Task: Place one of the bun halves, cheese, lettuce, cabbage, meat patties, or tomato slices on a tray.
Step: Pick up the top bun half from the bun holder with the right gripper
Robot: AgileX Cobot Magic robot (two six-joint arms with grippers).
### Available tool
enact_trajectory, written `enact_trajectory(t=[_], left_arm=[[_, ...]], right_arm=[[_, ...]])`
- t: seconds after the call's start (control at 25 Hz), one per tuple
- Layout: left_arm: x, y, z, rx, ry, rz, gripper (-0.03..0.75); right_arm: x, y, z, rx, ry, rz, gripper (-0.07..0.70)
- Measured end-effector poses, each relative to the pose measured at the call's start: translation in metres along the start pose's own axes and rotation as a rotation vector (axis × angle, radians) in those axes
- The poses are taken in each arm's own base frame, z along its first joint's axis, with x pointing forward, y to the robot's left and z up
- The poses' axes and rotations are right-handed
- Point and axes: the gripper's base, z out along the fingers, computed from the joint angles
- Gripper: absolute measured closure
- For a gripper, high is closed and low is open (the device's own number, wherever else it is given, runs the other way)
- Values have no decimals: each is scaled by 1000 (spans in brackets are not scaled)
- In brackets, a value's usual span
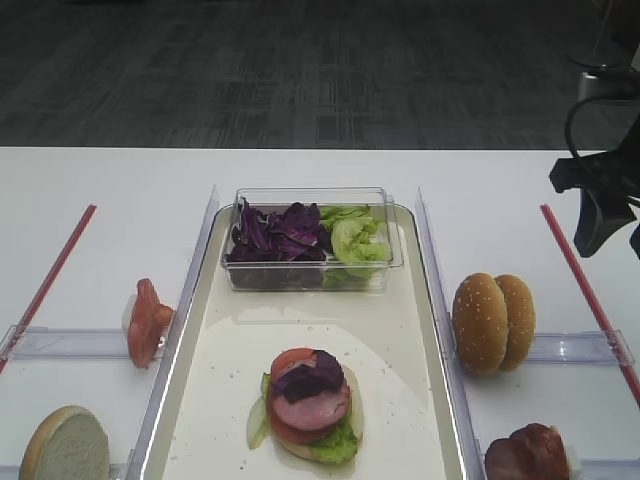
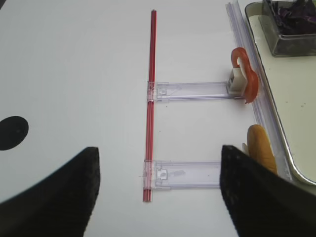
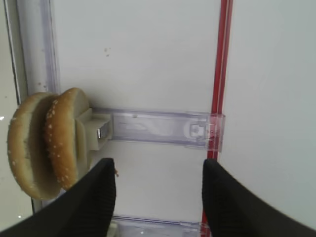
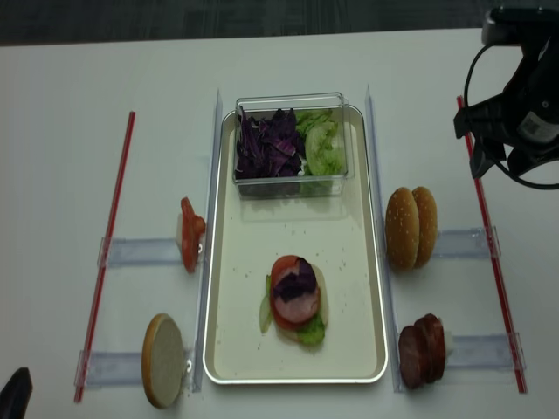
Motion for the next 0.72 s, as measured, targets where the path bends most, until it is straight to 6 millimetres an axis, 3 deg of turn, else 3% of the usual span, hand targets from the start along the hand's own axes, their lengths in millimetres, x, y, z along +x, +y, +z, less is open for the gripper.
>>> enact_trajectory(t=[0.4, 0.72], left_arm=[[0, 0, 0, 0, 0, 0, 244], [0, 0, 0, 0, 0, 0, 244]], right_arm=[[-1, 14, 1, -99, -8, -26, 206], [3, 58, 8, -107, -22, -135, 206]])
